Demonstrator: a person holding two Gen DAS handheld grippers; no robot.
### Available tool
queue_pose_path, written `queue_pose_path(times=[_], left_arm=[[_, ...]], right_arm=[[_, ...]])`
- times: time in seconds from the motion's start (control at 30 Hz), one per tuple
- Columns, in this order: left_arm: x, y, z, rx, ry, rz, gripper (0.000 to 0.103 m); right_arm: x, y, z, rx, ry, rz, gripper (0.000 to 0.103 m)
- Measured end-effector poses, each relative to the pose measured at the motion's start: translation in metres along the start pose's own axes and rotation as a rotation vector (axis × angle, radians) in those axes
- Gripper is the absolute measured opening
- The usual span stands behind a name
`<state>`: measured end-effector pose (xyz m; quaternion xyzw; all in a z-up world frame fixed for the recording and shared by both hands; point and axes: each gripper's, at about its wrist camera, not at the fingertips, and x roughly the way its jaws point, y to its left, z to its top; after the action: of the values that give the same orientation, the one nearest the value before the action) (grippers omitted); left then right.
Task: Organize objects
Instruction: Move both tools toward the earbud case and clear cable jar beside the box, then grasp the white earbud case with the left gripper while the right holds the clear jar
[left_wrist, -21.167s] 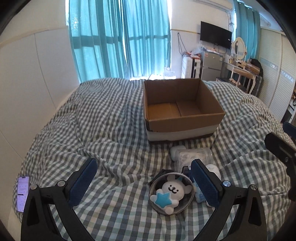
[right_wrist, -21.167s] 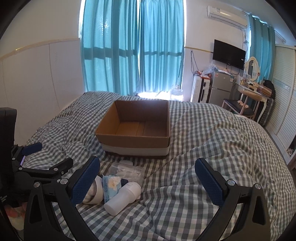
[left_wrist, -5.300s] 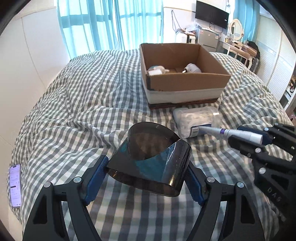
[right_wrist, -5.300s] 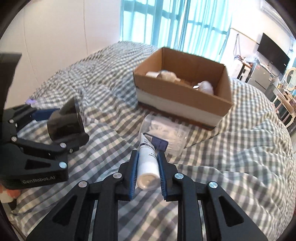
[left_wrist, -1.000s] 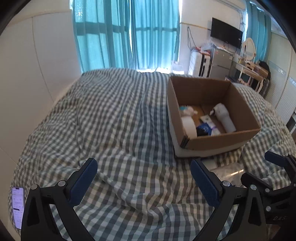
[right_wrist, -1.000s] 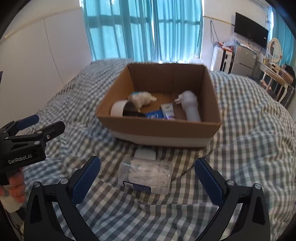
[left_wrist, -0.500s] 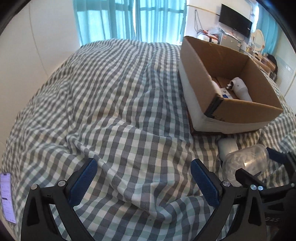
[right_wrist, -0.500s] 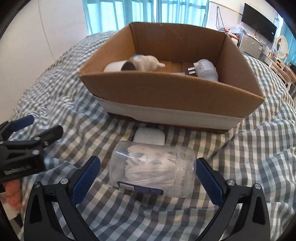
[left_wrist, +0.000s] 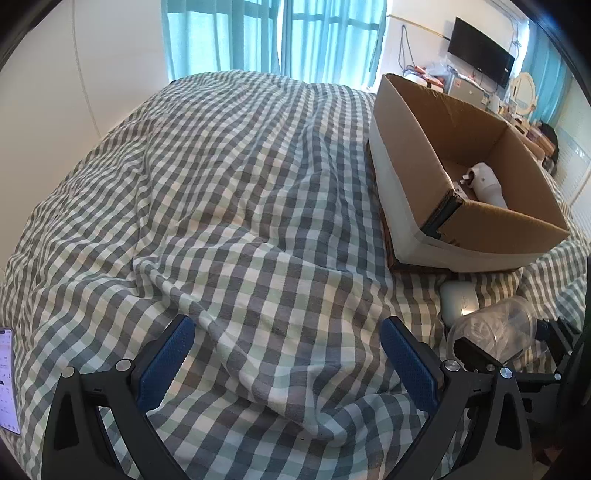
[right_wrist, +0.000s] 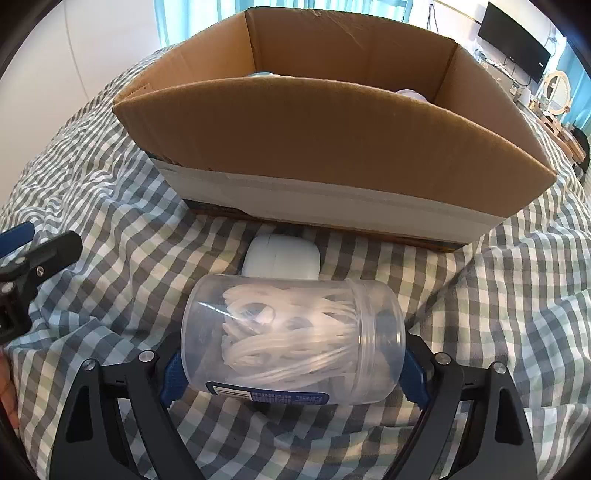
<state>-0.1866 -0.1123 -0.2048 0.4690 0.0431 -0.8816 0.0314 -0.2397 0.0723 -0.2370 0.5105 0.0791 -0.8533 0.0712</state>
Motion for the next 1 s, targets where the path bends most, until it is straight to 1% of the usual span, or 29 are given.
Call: queue_pose_path(times=[0.23, 0.43, 0.53, 0.57, 0.6, 0.7, 0.9, 1.0], left_arm=[[-0.009, 0.003, -0.002, -0.02, -0.039, 0.006, 0.103], [-0.021, -0.003, -0.001, -0.008, -0.072, 0.029, 0.103], [-0.028, -0.016, 0.0, 0.031, -0.086, 0.025, 0.103], [-0.03, -0.021, 0.0, 0.048, -0.092, 0.02, 0.103], [-0.033, -0.029, 0.0, 0.073, -0.1, 0.011, 0.103], [-0.035, -0.049, 0.002, 0.125, -0.11, -0.014, 0.103], [-0.017, -0.095, 0.006, 0.19, -0.087, -0.066, 0.103], [-0.003, -0.12, 0.005, 0.223, -0.07, -0.084, 0.103]], right_arm=[[-0.024, -0.011, -0.011, 0.029, -0.042, 0.005, 0.089], [-0.063, -0.039, -0.019, 0.074, -0.106, 0.024, 0.089], [-0.076, -0.054, -0.011, 0.087, -0.124, 0.035, 0.089], [-0.08, -0.06, -0.009, 0.083, -0.13, 0.029, 0.089], [-0.079, -0.057, -0.001, 0.075, -0.133, 0.026, 0.089], [-0.087, -0.072, 0.004, 0.054, -0.147, -0.002, 0.089], [-0.086, -0.108, 0.004, 0.078, -0.165, -0.017, 0.089], [-0.075, -0.117, 0.0, 0.11, -0.161, 0.009, 0.089]])
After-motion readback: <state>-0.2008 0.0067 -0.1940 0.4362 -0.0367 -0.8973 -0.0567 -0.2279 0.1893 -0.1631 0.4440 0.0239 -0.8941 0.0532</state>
